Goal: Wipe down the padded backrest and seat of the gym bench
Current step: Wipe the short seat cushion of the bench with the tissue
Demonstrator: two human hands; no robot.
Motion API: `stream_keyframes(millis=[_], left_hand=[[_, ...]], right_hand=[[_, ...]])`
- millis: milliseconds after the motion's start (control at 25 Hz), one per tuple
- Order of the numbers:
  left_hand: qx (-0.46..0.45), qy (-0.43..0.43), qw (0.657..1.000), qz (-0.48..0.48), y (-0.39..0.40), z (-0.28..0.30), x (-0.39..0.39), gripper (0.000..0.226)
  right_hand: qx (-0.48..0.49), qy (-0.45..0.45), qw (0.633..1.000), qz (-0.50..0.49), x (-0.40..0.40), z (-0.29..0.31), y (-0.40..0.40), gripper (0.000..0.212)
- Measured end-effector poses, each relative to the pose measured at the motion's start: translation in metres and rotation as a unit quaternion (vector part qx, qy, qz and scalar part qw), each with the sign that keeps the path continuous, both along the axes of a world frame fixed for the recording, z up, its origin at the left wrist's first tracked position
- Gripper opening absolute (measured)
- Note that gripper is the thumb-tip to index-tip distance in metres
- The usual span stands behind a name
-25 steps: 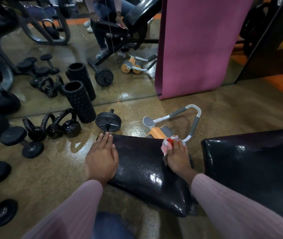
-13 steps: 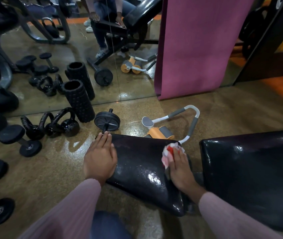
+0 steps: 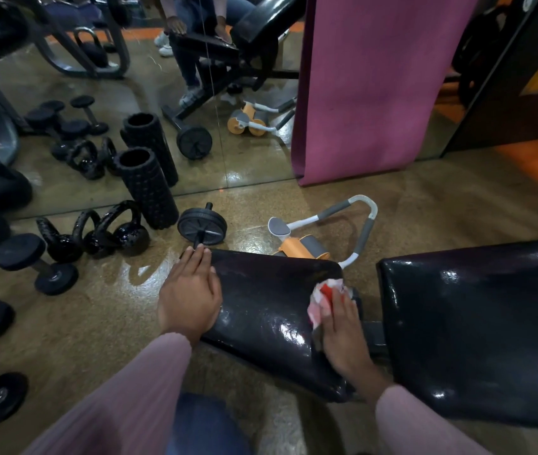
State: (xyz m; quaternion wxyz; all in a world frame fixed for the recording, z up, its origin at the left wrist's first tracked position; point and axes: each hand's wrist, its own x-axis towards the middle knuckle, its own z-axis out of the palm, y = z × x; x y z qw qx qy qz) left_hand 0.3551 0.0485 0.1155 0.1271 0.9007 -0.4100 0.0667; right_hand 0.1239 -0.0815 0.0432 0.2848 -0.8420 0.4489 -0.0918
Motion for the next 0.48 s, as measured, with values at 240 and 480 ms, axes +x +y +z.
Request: stream_keyframes(millis=[240,480], left_hand=[[-0.006,-0.003,1.000,0.002,0.001,-0.002,0.001,0.051],[0.004,-0.006,1.000,0.001,0.001,0.000,0.000,0.051]], right_hand=[[-0.021,0.060,0.998,0.015,0.065,0.021,0.003,0.065],[-0.057,-0.021,0.995,0.073,-0.006,-0.007,0.022,0.073]])
